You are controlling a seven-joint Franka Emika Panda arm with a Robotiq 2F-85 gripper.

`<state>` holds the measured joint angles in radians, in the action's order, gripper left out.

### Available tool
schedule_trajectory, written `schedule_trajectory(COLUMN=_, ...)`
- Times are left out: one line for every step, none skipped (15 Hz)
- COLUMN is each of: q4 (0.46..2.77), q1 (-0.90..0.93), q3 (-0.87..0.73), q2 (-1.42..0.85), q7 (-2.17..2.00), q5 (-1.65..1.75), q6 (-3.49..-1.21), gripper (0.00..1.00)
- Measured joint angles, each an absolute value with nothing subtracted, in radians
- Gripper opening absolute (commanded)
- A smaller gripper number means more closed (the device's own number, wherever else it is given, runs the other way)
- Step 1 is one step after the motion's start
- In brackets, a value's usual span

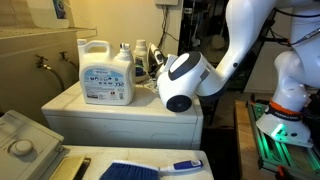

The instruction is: Put the iron in an upright position

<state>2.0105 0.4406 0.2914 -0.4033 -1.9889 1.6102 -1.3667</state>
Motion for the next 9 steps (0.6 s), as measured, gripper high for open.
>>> schedule_trajectory(q4=2.019, q1=0.445, q3=0.293, q2=-0.410, q7=-2.004, q5=1.624, q6=-1.344, gripper=0.16)
schedule_trajectory(q4=2.028, q1=0.449, q3=0.294, q2=-0.418, q7=-2.021, q5=1.639, q6=-1.323, gripper=0.16)
schedule_trajectory(q4=2.041, q1=0.452, q3=0.295, q2=-0.425, q7=-2.036, q5=1.660, q6=-1.303, gripper=0.16)
schedule_trajectory(q4=2.056, q1=0.453, q3=0.294, q2=-0.432, q7=-2.048, q5=1.684, q6=-1.282, gripper=0.16)
schedule_trajectory(q4=2.069, q1=0.453, q3=0.294, q2=-0.442, q7=-2.056, q5=1.710, q6=-1.260, gripper=0.16)
schedule_trajectory(q4=2.083, q1=0.453, q3=0.294, q2=-0.452, q7=-2.062, q5=1.737, q6=-1.237, gripper=0.16)
schedule_trajectory(q4=2.094, q1=0.453, q3=0.294, q2=-0.463, q7=-2.069, q5=1.760, q6=-1.213, gripper=0.41)
schedule_trajectory(q4=2.099, q1=0.453, q3=0.294, q2=-0.473, q7=-2.087, q5=1.773, q6=-1.195, gripper=0.41)
schedule_trajectory(q4=2.099, q1=0.453, q3=0.295, q2=-0.479, q7=-2.102, q5=1.777, q6=-1.184, gripper=0.41)
